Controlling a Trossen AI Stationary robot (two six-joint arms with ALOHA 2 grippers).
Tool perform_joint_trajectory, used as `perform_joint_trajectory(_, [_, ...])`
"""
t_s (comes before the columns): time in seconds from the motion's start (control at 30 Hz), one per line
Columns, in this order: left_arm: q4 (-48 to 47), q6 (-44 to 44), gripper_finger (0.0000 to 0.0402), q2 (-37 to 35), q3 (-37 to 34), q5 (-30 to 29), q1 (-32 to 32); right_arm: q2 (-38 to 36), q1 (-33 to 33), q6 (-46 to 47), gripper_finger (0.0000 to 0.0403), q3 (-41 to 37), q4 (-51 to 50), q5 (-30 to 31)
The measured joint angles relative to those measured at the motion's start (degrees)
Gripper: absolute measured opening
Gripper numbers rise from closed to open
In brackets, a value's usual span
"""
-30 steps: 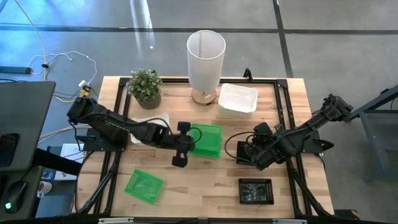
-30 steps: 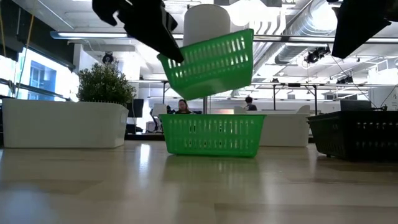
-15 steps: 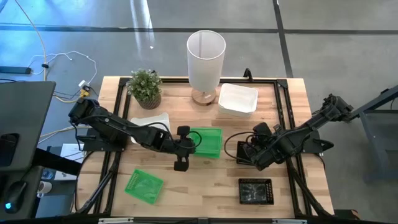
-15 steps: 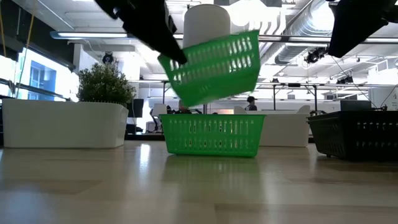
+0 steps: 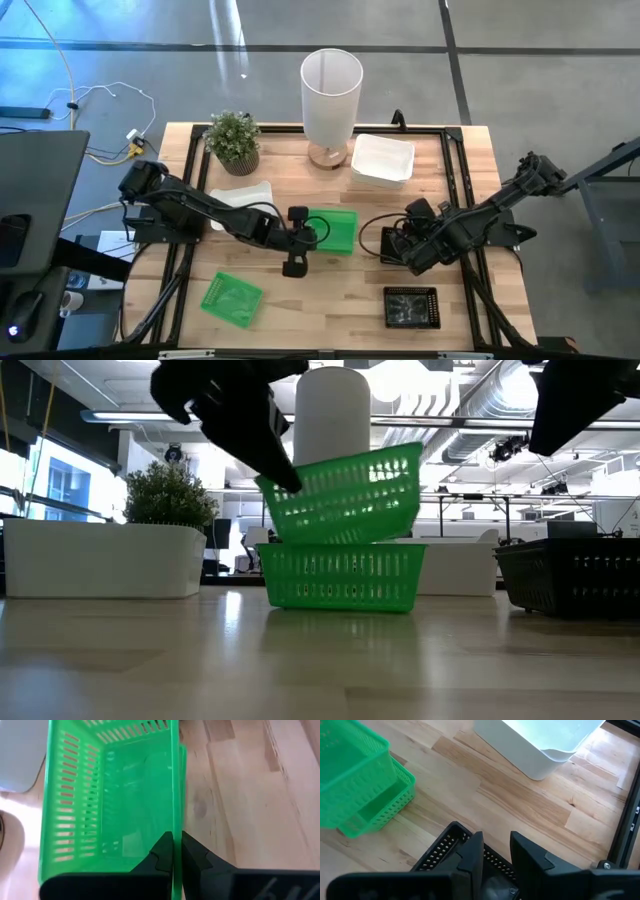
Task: Stack baskets by color
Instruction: Stack the top green bin on top of the middle green bin, then stack the white bin on top of the stacked white bins
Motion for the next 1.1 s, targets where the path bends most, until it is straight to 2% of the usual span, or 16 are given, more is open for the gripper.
perform_joint_trajectory(0.4, [0.4, 3.3, 0.0011, 2.5, 0.0, -2.2, 0.5, 0.0, 0.0, 0.0, 0.0083, 0.0, 0.4, -0.8])
perform_joint_trajectory(0.97, [0.5, 3.9, 0.0118, 2.5, 0.0, -1.1, 0.5, 0.1, 0.0, 0.0, 0.0083, 0.0, 0.3, -0.8])
perform_joint_trajectory(1.1, [0.0, 3.9, 0.0132, 1.0, 0.0, -1.4, 0.5, 0.0, 0.0, 0.0, 0.0083, 0.0, 0.3, -0.8])
